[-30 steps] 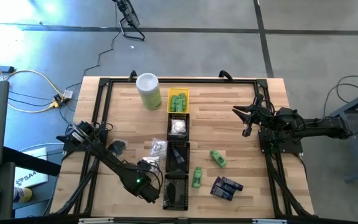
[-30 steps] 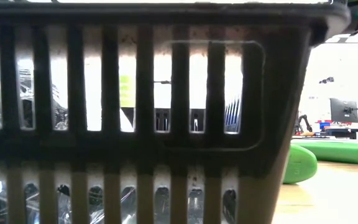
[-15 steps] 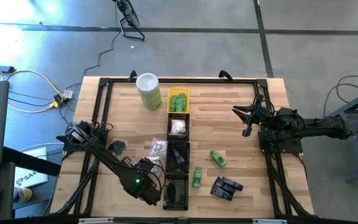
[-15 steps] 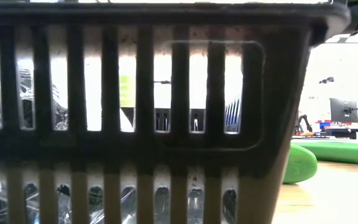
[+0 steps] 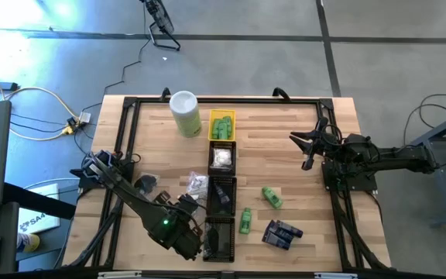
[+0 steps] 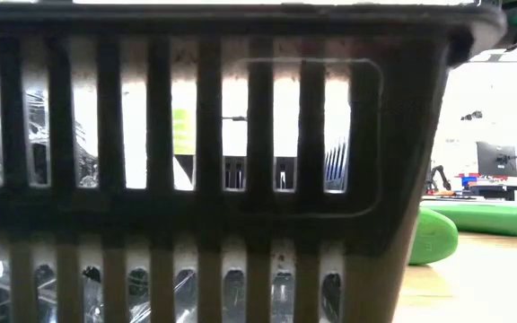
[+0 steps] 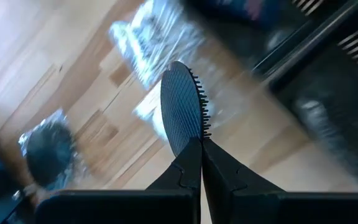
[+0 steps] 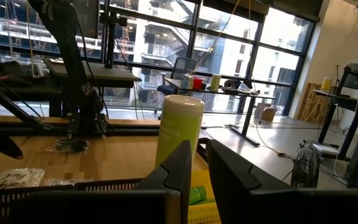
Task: Pick & Place Travel size toiletries
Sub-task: Put the right black hairbrush into the bottom black basket
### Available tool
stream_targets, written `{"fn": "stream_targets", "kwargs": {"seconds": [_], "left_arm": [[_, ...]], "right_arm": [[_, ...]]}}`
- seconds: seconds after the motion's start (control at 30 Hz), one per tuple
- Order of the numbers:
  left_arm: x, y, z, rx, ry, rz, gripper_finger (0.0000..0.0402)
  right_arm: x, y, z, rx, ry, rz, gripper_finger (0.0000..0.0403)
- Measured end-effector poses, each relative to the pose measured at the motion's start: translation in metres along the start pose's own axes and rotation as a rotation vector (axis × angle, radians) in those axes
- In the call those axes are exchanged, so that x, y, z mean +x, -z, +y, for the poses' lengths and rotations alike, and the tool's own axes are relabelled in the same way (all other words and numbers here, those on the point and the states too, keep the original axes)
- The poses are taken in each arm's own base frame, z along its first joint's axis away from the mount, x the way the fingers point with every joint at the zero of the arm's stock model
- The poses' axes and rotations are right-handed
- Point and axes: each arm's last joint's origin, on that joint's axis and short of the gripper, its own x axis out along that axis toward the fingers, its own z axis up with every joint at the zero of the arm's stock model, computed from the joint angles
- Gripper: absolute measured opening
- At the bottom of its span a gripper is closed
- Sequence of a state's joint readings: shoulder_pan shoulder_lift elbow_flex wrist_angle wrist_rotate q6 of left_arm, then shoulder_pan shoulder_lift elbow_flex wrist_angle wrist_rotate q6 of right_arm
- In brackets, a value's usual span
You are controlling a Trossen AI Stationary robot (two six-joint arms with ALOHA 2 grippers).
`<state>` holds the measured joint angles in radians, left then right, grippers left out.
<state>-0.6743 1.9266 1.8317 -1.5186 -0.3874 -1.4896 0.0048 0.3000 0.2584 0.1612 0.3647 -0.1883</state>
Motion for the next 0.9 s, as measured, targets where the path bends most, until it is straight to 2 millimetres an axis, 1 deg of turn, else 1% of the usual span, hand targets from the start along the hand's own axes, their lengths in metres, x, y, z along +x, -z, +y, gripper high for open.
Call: {"fn": "stream_targets", "kwargs": {"seconds": [0.13,0.3,0.5,0.6,0.7,0.9], "left_arm": [[-0.015,-0.008,-0.002,-0.001,0.063,-0.049,0.0000],[-0.034,-0.016,-0.004,-0.034,0.141,-0.064,0.0000],[-0.047,-0.022,-0.016,-0.052,0.299,-0.088,0.0000],[-0.049,-0.023,-0.022,-0.042,0.358,-0.102,0.0000],[-0.047,-0.023,-0.027,-0.027,0.378,-0.110,0.0000],[-0.031,-0.017,-0.041,-0.007,0.360,-0.083,0.0000]], "right_arm": [[0.000,0.000,0.000,0.000,0.000,0.000,0.0046],[0.000,0.000,0.000,0.000,0.000,0.000,0.0046],[0.000,0.000,0.000,0.000,0.000,0.000,0.0046],[0.000,0.000,0.000,0.000,0.000,0.000,0.0046],[0.000,0.000,0.000,0.001,0.000,0.000,0.0046],[0.000,0.000,0.000,0.003,0.000,0.000,0.0046]]}}
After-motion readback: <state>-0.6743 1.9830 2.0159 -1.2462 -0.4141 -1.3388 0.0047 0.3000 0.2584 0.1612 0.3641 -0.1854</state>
